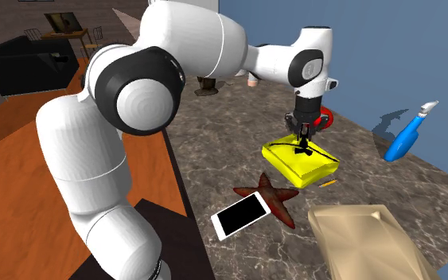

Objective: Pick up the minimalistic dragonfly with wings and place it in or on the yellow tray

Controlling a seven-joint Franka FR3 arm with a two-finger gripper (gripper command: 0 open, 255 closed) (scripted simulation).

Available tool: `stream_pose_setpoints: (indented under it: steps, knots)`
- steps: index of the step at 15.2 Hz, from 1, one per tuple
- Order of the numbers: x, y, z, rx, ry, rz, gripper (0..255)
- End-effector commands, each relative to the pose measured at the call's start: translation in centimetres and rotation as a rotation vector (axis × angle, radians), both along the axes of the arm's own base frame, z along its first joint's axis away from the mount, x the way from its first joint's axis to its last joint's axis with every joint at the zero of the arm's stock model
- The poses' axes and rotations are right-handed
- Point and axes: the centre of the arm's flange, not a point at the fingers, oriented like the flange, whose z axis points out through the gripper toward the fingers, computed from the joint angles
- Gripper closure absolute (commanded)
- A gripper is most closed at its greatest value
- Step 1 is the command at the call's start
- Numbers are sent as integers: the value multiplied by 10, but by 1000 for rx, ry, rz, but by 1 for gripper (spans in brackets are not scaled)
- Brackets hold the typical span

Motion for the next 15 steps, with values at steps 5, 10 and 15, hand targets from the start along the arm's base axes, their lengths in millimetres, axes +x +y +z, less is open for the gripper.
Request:
stream_pose_setpoints:
  steps: [5,10,15]
  knots:
    - [1,-2,-31,0,0,1,255]
    - [1,-2,-58,0,0,1,255]
    - [1,-2,-58,0,0,1,255]
